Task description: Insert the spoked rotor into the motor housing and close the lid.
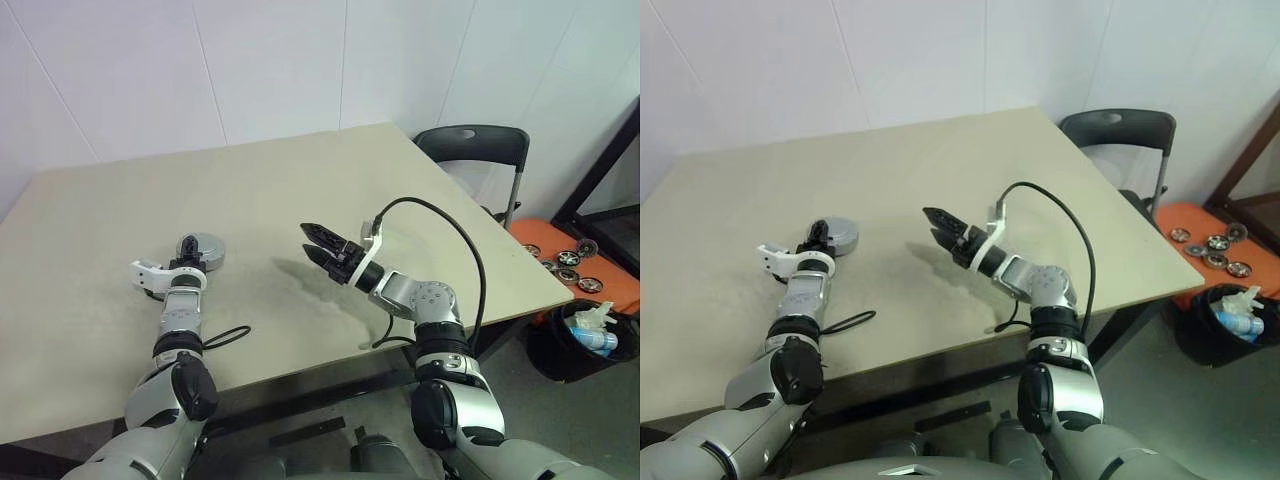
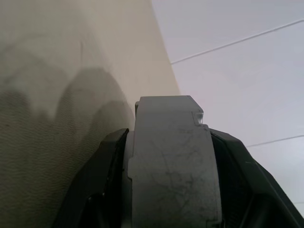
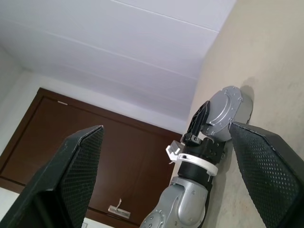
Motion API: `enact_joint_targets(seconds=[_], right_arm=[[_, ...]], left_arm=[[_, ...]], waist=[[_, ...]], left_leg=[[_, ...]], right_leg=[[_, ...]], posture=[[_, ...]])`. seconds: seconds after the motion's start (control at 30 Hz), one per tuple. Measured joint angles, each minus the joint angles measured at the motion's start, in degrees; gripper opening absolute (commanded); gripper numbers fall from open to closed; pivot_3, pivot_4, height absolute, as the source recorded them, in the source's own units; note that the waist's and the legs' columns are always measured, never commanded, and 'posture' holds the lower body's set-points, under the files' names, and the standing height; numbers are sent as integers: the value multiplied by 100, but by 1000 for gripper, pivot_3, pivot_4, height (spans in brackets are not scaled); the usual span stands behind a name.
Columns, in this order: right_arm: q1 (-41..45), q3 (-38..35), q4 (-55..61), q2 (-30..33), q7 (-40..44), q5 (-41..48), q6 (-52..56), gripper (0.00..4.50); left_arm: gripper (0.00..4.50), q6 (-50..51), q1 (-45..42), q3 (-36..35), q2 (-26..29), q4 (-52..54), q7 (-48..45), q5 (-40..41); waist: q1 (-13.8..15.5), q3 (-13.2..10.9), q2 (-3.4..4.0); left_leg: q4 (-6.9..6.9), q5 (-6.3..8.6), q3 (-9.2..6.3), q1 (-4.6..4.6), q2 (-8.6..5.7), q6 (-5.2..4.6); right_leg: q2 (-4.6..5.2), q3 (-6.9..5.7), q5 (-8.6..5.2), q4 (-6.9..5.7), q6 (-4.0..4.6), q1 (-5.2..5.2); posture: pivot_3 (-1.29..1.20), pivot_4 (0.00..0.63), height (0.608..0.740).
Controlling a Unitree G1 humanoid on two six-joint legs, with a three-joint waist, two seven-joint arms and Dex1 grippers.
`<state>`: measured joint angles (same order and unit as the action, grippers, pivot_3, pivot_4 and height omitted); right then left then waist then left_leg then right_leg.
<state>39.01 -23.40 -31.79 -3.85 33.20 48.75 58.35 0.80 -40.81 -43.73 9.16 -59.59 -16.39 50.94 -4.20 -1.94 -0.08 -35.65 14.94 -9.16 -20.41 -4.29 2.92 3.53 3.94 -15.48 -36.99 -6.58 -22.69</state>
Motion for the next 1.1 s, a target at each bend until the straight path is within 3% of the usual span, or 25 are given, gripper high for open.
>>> enact_joint_targets(seconds=[0.03,0.27,0.3,0.77,1.1], right_arm=[[-4,4,0,0,0,0,0,4380],[-29,38,0,5,0,-7,-3,4380],[-29,44,0,5,0,-9,-5,4380],[-79,131,0,36,0,-20,-34,4380],[-133,200,0,67,37,-23,-78,4380]], left_arm=[[2160,-19,0,-2,-8,0,16,-13],[4410,-142,-22,3,-59,54,71,-62],[4485,-173,-46,3,-68,64,107,-72],[4485,-1385,-117,48,-92,-26,1406,-684],[4485,-2227,214,474,178,-126,2332,-1603]], waist=[[-1,0,0],[-1,8,9],[-2,9,10],[-326,14,12],[-498,15,10]], left_leg=[[-4,0,1,1,0,0],[-22,0,1,17,0,-1],[-26,0,1,22,1,-1],[-23,2,-11,57,16,-1],[35,3,-34,101,23,-1]], right_leg=[[0,0,0,-4,0,1],[-8,0,0,-17,0,18],[-14,0,0,-18,0,24],[-59,38,1,-21,1,34],[-90,76,-1,-18,-2,28]], posture=[[0,0,740],[0,0,740],[0,0,740],[0,0,740],[0,0,740]])
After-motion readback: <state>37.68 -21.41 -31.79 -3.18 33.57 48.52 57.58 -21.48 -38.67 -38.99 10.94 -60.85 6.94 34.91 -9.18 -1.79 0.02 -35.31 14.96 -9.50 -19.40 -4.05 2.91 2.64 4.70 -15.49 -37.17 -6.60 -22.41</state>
